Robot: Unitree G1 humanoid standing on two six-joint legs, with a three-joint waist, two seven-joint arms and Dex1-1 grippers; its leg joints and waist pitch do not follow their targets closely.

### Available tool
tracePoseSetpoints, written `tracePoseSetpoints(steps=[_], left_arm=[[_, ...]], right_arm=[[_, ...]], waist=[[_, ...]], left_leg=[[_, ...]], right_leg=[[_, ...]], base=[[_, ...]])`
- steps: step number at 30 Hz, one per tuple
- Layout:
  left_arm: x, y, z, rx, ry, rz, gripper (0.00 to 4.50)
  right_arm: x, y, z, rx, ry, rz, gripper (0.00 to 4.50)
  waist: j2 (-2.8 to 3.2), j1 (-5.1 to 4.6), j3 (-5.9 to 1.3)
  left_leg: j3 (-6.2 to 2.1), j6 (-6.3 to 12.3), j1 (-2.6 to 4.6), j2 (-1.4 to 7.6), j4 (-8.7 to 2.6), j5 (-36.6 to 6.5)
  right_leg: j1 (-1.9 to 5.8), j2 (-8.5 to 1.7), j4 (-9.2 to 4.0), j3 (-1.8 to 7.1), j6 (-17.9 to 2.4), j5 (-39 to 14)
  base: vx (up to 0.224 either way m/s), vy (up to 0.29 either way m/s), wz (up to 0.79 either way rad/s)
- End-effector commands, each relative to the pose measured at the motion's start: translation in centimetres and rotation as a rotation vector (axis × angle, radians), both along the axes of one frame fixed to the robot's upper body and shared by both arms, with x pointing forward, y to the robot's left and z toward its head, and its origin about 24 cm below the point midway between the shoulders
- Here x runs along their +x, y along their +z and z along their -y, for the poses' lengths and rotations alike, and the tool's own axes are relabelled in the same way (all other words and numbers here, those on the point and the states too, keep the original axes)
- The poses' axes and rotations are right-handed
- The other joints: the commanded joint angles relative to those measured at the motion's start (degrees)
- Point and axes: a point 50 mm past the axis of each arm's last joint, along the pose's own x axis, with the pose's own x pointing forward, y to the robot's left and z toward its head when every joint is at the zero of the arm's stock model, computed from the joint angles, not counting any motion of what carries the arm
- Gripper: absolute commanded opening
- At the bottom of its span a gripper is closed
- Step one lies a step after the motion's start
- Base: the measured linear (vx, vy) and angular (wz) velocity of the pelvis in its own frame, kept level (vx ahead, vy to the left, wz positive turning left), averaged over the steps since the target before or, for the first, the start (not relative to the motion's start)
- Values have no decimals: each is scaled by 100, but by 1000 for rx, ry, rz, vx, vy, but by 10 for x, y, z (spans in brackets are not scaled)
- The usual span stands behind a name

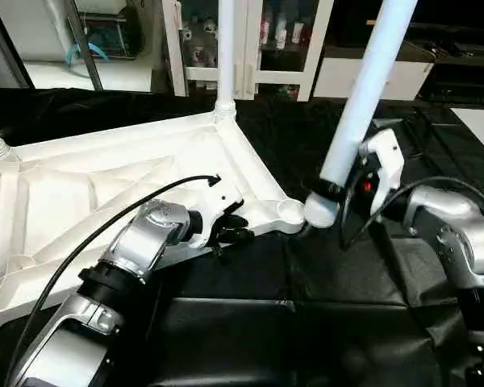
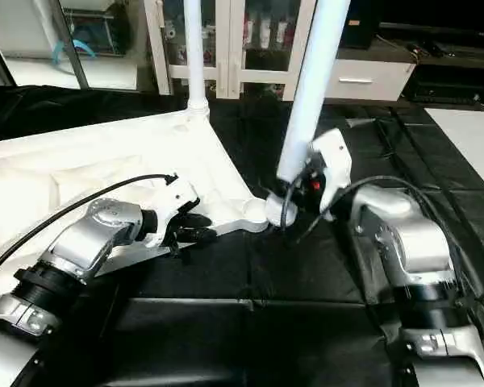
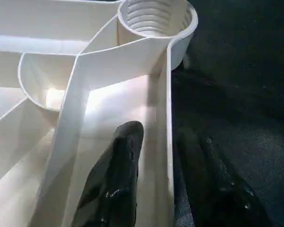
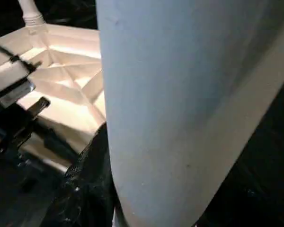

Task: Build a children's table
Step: Insert table leg to table base

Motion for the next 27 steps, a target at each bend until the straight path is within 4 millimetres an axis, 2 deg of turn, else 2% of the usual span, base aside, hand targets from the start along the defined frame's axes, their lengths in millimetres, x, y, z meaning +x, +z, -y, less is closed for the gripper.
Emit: tracePoseSetpoints(steps=[1,10,14,20,22,27], left_arm=[[-7,-14,-1,51,-12,-67,116],[-8,-14,-2,60,-37,-58,27],[-10,-12,-1,41,-54,-44,2],[-18,-12,1,23,-100,-60,0],[-19,-12,1,22,-108,-64,0],[-21,-12,2,18,-119,-69,0]], right_arm=[[3,3,-3,-11,3,21,184],[8,-12,-17,6,39,-30,184],[12,-18,-21,21,32,-31,184],[17,-19,-26,39,34,-36,184],[17,-20,-27,38,39,-39,184],[18,-25,-28,28,51,-60,184]], waist=[[-35,3,-409],[-53,-9,-410],[-58,-20,-408],[-74,-23,-413],[-87,-27,-401],[-67,-17,-400]], left_leg=[[-170,256,80,391,-444,-250],[-172,220,75,393,-451,-304],[-172,218,72,399,-454,-322],[-163,318,73,396,-449,-181],[-160,300,68,397,-453,-228],[-158,231,84,399,-459,-301]], right_leg=[[291,-483,-388,240,-1555,-368],[292,-491,-393,238,-1561,-471],[285,-497,-390,235,-1572,-483],[282,-493,-371,230,-1602,-339],[282,-491,-383,234,-1570,-460],[265,-489,-394,235,-1530,-592]], base=[[0,0,0],[0,0,0],[0,0,0],[0,0,0],[0,0,0],[0,0,0]])
